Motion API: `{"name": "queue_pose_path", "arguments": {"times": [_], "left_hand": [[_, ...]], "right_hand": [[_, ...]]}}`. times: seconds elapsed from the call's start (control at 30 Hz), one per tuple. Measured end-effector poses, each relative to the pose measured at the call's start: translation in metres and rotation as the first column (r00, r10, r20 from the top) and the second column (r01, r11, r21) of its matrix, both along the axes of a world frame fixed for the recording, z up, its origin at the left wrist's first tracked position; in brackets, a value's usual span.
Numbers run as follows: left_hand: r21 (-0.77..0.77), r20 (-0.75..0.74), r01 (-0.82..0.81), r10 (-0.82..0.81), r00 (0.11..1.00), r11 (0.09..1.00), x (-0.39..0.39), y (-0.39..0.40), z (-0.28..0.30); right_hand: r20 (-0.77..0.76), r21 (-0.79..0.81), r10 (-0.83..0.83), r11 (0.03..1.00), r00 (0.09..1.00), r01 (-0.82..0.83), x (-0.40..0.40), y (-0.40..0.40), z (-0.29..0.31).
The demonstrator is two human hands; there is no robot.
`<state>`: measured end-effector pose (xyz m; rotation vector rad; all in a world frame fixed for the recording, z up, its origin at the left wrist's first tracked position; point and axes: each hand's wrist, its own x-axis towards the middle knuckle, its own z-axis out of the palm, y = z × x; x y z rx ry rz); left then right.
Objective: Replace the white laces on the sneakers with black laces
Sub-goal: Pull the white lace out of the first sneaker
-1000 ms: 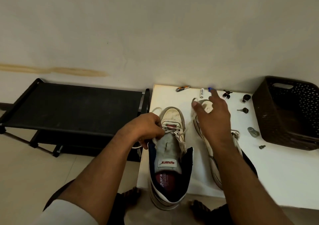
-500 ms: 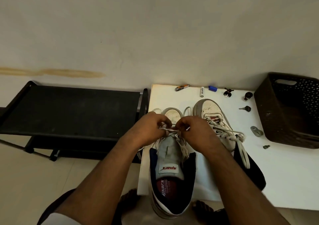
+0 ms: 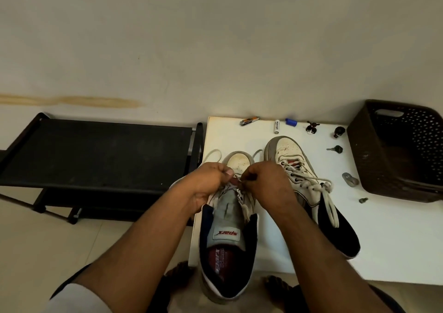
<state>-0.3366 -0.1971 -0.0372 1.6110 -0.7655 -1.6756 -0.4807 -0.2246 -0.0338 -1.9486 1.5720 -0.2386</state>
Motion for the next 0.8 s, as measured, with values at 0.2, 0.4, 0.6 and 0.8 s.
{"name": "queue_pose_path", "arguments": {"times": [0.2, 0.4, 0.6, 0.8], "left_hand": [[-0.135, 0.294, 0.205, -0.158, 0.943, 0.97, 0.009, 0.004, 0.008], [-0.042, 0.491, 0.5, -0.418, 0.764, 0.865, 0.023, 0.0, -0.005], [0.015, 0.568, 0.539, -0.451, 0.688, 0.842, 0.029, -0.005, -0.022], [0.068, 0.655, 0.566, -0.465, 0.596, 0.822, 0.028, -0.004, -0.02]], "right_hand": [[-0.035, -0.064, 0.047, 0.997, 0.998, -0.049, 0.004, 0.003, 0.0], [0.021, -0.059, 0.053, 0.997, 0.998, -0.051, 0.0, 0.0, 0.007], [-0.043, -0.227, 0.11, 0.967, 0.993, -0.117, 0.005, 0.008, 0.027], [0.005, -0.007, 0.088, 0.996, 0.996, -0.088, -0.007, -0.002, 0.022]]}}
